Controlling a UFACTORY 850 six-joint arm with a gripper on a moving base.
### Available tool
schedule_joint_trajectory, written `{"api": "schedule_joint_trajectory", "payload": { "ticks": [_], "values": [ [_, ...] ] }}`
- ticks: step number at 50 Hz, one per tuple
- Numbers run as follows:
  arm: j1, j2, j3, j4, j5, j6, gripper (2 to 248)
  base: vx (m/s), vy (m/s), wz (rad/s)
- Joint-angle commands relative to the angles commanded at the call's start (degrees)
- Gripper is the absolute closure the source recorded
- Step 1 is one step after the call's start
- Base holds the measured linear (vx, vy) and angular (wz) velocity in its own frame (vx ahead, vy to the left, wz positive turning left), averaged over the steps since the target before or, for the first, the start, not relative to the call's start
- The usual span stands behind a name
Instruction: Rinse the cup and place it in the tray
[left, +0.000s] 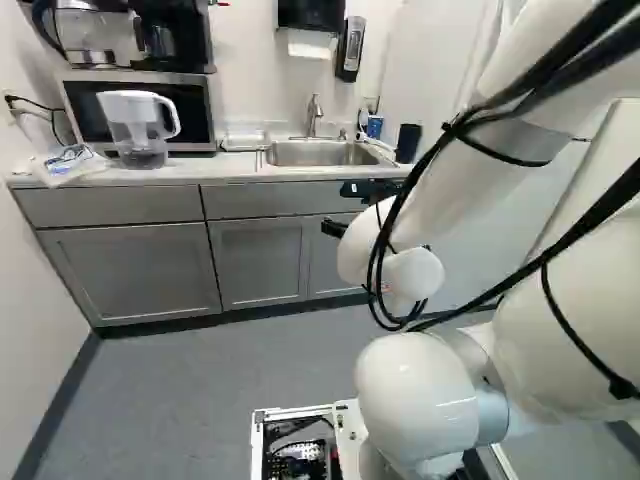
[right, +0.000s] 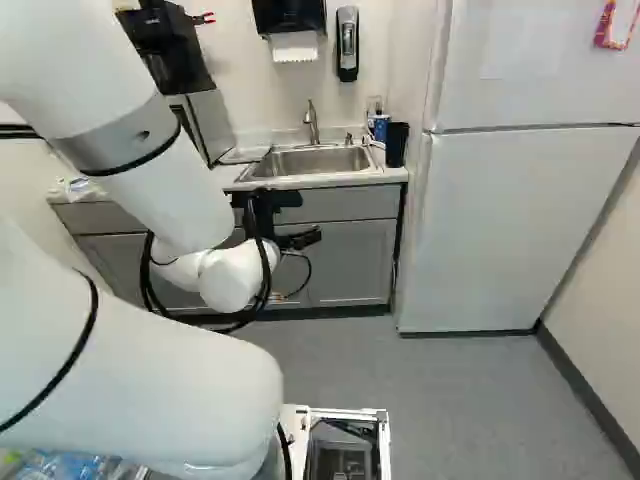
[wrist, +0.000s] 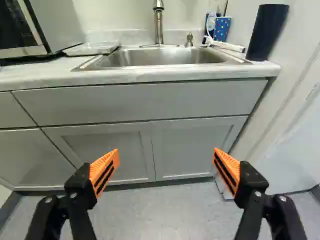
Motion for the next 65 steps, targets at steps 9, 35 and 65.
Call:
{"api": "schedule_joint_trajectory", "payload": {
  "ticks": [9, 35, 65],
  "values": [
    [0.00, 0.00, 0.00, 0.00, 0.00, 0.00, 3, 0.000, 0.000, 0.000],
    [0.58, -1.22, -4.17, 0.00, 0.00, 0.00, 3, 0.000, 0.000, 0.000],
    [1.74, -3.70, -10.62, 0.00, -0.37, 0.00, 3, 0.000, 0.000, 0.000]
  ]
}}
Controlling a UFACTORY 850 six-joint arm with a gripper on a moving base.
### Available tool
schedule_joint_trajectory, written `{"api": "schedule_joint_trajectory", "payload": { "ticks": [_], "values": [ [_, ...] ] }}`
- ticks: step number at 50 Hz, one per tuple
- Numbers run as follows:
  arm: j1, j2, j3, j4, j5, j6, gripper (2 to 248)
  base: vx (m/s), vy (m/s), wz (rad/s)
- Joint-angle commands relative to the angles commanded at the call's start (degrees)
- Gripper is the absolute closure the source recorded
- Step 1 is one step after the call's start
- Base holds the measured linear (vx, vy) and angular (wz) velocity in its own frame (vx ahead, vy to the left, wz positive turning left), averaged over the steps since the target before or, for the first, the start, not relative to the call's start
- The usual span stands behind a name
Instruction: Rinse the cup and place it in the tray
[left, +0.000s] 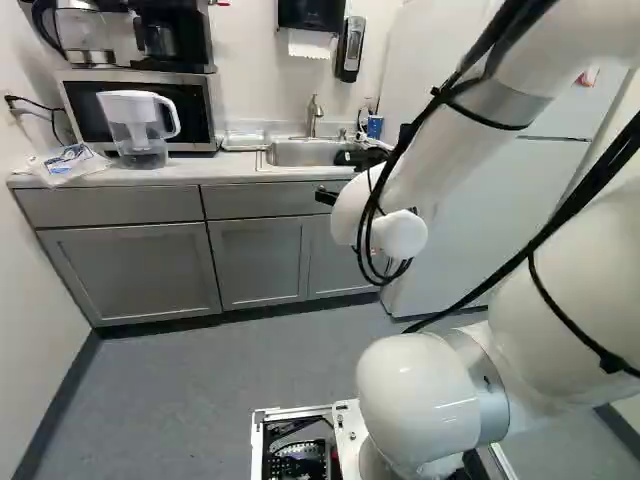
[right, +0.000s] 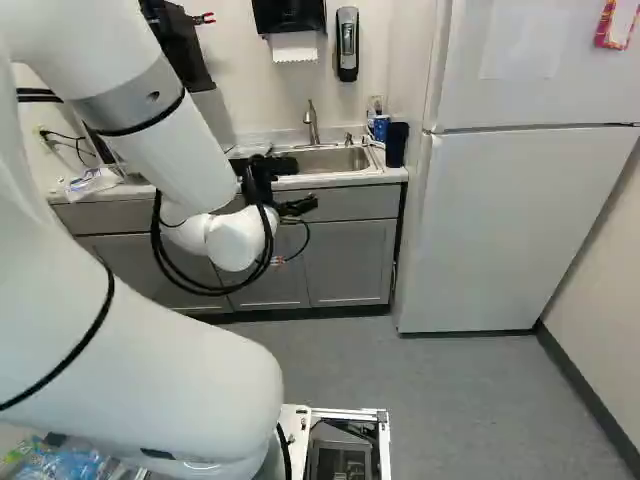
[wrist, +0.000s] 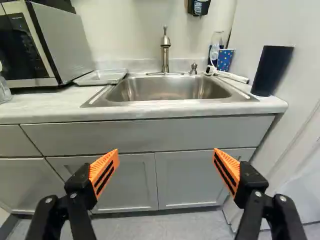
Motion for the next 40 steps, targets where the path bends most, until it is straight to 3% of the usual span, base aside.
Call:
{"api": "schedule_joint_trajectory", "payload": {
  "ticks": [40],
  "values": [
    [0.36, -2.58, -7.81, 0.00, -5.63, 0.00, 3, 0.000, 0.000, 0.000]
  ]
}}
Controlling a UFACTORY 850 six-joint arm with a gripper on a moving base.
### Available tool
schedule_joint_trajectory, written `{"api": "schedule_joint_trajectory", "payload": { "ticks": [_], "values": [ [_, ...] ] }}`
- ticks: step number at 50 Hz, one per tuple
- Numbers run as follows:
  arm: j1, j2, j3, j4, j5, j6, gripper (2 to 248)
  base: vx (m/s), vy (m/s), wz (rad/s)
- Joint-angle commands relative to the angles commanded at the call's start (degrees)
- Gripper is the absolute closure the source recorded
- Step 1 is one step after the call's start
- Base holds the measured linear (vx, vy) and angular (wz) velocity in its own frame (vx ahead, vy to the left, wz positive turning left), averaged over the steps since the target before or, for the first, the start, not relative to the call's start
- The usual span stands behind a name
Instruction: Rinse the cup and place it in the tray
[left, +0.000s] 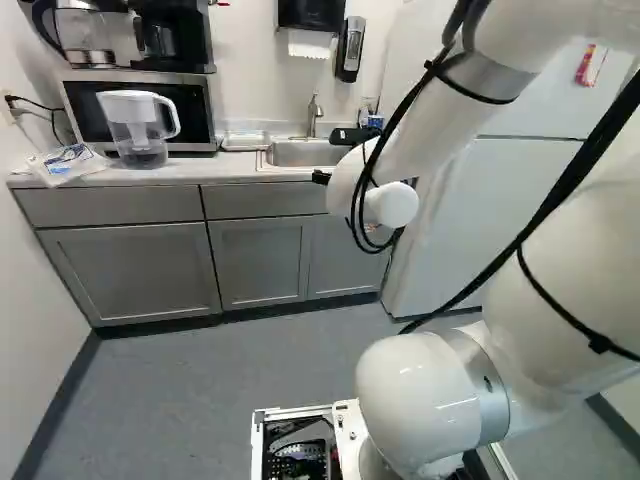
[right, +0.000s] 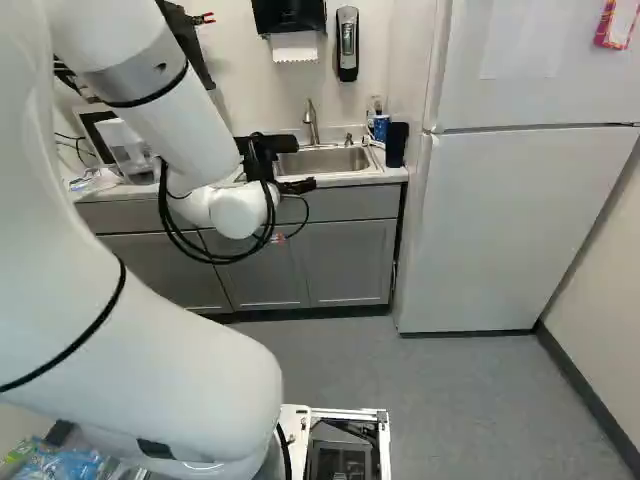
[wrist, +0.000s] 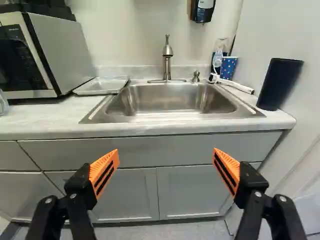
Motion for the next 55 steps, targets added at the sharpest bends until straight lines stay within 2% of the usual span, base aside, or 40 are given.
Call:
{"api": "schedule_joint_trajectory", "payload": {
  "ticks": [55],
  "values": [
    [-0.16, -0.92, -8.09, 0.00, -8.13, 0.00, 3, 0.000, 0.000, 0.000]
  ]
}}
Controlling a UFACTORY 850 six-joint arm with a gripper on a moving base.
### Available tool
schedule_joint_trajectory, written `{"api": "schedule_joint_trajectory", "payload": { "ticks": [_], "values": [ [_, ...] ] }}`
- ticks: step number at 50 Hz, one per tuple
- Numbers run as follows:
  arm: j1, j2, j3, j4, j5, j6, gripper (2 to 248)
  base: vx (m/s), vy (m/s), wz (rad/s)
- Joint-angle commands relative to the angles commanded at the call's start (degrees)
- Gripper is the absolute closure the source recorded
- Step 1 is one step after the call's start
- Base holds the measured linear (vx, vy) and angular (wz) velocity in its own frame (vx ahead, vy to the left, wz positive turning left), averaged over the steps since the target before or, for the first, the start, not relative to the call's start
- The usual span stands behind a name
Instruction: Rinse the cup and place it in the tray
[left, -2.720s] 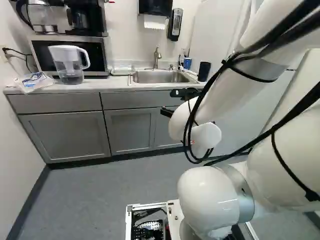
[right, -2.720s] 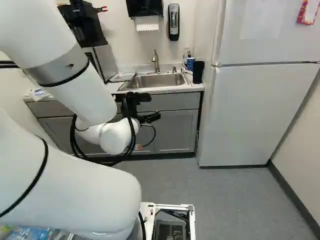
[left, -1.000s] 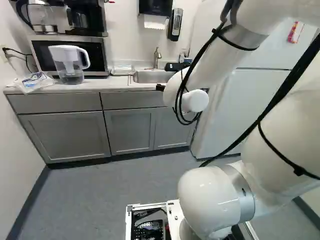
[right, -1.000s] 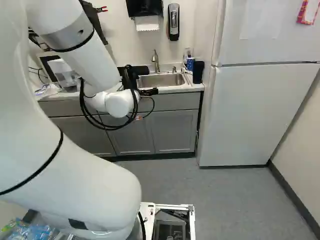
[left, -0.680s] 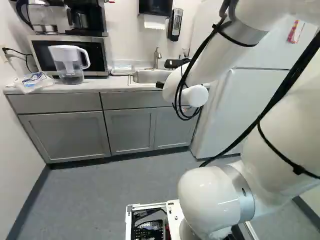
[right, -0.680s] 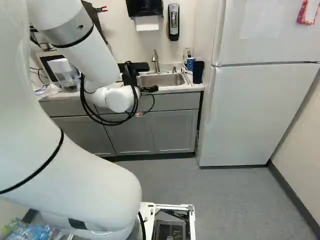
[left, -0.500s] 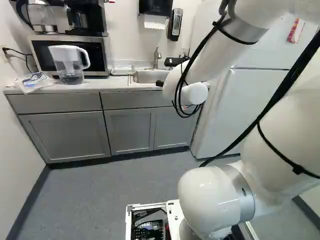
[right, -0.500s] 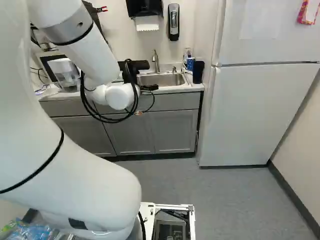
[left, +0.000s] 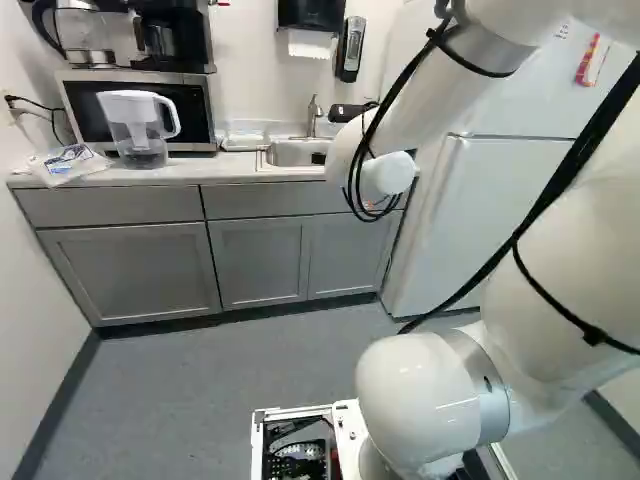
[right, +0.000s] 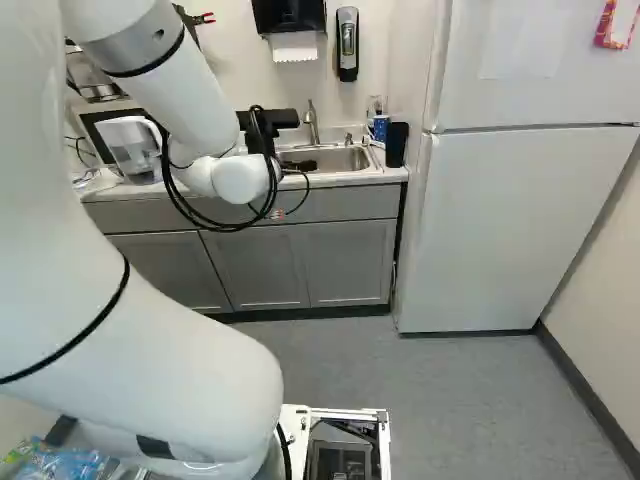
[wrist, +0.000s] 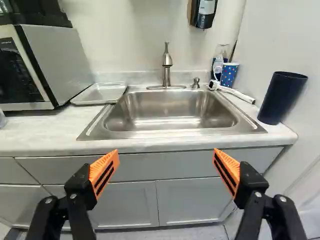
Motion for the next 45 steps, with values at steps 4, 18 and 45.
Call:
{"api": "schedule_joint_trajectory", "payload": {
  "ticks": [4, 18, 45],
  "values": [
    [-0.01, 0.04, -0.47, 0.00, -0.48, 0.00, 3, 0.000, 0.000, 0.000],
    [-0.03, 0.19, -2.13, 0.00, -2.10, 0.00, 3, 0.000, 0.000, 0.000],
    [-0.08, 0.27, -5.46, 0.00, -5.22, 0.00, 3, 0.000, 0.000, 0.000]
  ]
}}
